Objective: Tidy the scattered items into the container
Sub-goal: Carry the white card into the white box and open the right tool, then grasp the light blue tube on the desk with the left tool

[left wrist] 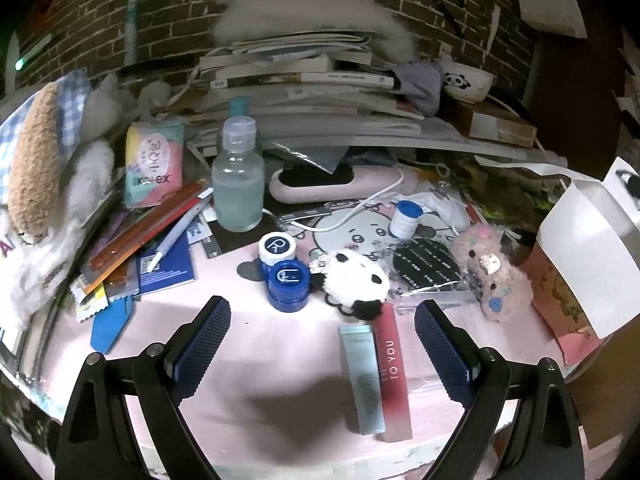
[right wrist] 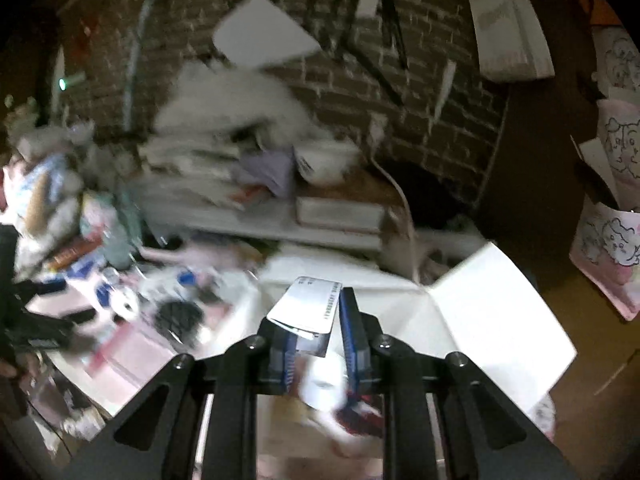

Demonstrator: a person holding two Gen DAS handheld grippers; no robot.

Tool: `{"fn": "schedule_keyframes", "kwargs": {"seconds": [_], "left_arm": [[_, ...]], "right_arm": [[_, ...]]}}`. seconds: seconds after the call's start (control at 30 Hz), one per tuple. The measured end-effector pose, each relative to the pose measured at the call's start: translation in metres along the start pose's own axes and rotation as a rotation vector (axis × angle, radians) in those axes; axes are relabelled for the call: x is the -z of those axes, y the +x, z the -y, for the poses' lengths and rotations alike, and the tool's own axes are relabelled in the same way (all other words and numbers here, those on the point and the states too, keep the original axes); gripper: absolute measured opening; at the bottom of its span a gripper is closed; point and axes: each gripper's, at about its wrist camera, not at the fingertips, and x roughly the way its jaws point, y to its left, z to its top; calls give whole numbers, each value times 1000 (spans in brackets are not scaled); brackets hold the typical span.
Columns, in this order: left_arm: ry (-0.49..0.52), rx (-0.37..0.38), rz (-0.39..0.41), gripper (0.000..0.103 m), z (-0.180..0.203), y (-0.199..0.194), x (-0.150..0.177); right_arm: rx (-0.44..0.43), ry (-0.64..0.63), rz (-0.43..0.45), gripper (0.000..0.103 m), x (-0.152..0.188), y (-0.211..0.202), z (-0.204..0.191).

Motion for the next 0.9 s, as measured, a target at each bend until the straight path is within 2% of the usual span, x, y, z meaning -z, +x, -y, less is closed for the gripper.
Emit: {"fn": "schedule_keyframes", "kwargs": {"seconds": [0.1, 0.23, 0.37, 0.47, 0.6, 0.63, 0.73, 0.9], "left_arm": [[8, -3, -2, 92, 3, 1, -1], [17, -2, -4, 92, 8, 1, -2], [29, -1, -4, 92, 11, 0, -2], [31, -1, -5, 92, 12, 0, -2], [31, -4, -12, 92, 12, 2, -2], [31, -5, -13, 92, 12, 2, -2], [31, -3, -17, 92, 12, 4, -1], [37, -9, -26, 92, 12, 5, 1]], "right_arm": [[23, -36, -78, 17, 3, 10, 13], [-28, -82, -203, 17, 4, 26, 22], [-41, -143, -319, 17, 8, 47, 23], [-40, -157, -376, 17, 12, 58, 27], [-41, -160, -398, 19, 16, 62, 28], [-43, -159, -400, 23, 17, 62, 28], [-37, -151, -372, 58, 16, 58, 27], [-18, -139, -289, 61, 8, 46, 24]]}}
